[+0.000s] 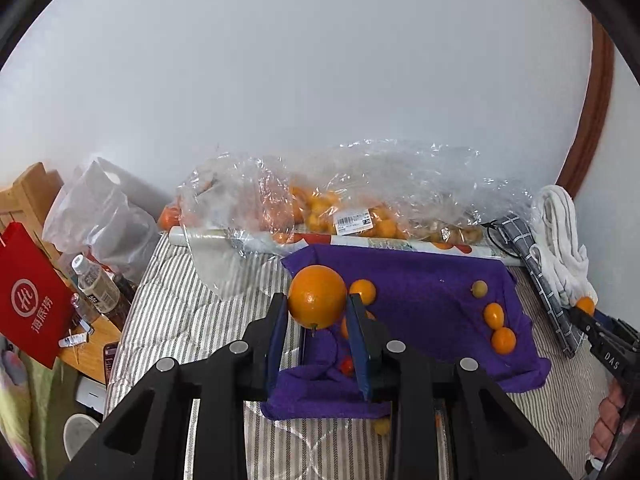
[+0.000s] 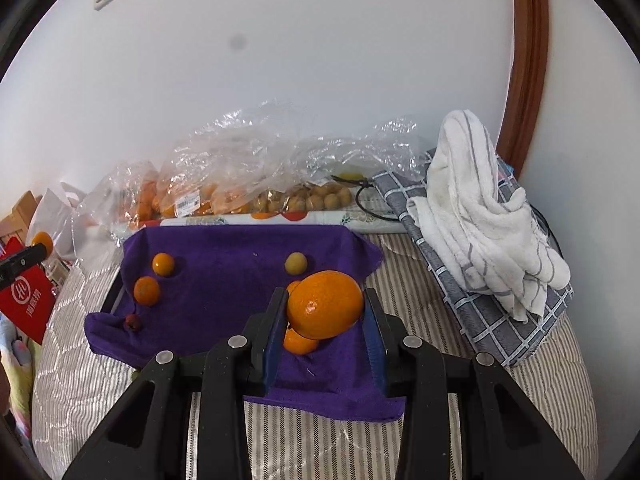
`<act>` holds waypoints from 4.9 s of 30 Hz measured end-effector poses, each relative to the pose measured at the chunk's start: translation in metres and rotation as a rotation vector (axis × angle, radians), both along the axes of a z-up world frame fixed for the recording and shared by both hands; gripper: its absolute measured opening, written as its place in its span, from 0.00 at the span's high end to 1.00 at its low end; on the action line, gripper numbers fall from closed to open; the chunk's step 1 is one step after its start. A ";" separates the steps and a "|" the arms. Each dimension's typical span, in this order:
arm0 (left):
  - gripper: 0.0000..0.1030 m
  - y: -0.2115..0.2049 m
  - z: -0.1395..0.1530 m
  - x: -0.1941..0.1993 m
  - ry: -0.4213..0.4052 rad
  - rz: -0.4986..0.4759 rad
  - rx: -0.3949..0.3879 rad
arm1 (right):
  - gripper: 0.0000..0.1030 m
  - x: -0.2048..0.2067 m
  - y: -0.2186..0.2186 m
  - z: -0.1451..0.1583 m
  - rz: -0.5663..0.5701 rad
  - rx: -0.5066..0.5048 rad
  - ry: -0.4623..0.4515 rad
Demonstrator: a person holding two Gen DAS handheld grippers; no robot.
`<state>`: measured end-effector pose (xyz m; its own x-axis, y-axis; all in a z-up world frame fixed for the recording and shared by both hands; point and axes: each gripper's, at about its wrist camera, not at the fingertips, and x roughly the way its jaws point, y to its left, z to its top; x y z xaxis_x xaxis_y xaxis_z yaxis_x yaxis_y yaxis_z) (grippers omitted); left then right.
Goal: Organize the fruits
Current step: 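Lower both oranges onto the towel and open both grippers, then grasp a large orange beside the towel with the right gripper, then grasp a yellow-green fruit with the left gripper while the right gripper holds its orange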
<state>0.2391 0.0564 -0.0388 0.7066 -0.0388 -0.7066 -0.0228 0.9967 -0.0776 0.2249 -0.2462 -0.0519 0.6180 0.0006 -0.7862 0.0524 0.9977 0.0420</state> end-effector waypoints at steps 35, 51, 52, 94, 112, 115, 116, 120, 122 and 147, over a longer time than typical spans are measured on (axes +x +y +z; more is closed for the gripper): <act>0.73 -0.036 -0.095 0.040 0.187 -0.140 -0.084 | 0.64 0.015 0.018 -0.109 0.105 0.088 0.234; 0.73 -0.077 -0.119 0.055 0.272 -0.198 -0.018 | 0.62 0.003 0.015 -0.087 0.116 -0.001 0.202; 0.73 -0.077 -0.120 0.056 0.274 -0.197 -0.017 | 0.62 0.003 0.013 -0.086 0.111 0.000 0.197; 0.49 0.045 -0.102 -0.063 0.173 -0.055 0.027 | 0.59 -0.050 0.102 -0.074 0.214 0.131 0.171; 0.50 0.076 -0.144 -0.070 0.214 -0.013 0.001 | 0.56 -0.035 0.167 -0.101 0.309 0.049 0.199; 0.50 0.078 -0.144 -0.068 0.224 -0.029 -0.011 | 0.56 -0.030 0.166 -0.108 0.313 0.070 0.221; 0.50 0.079 -0.144 -0.068 0.225 -0.030 -0.019 | 0.56 -0.028 0.166 -0.110 0.313 0.086 0.227; 0.50 0.083 -0.144 -0.069 0.230 -0.037 -0.042 | 0.59 -0.027 0.166 -0.114 0.317 0.098 0.220; 0.50 0.083 -0.144 -0.070 0.232 -0.038 -0.037 | 0.60 -0.029 0.166 -0.113 0.334 0.096 0.220; 0.50 -0.069 -0.136 -0.035 0.264 -0.208 -0.028 | 0.60 -0.083 0.032 -0.087 0.150 0.017 0.154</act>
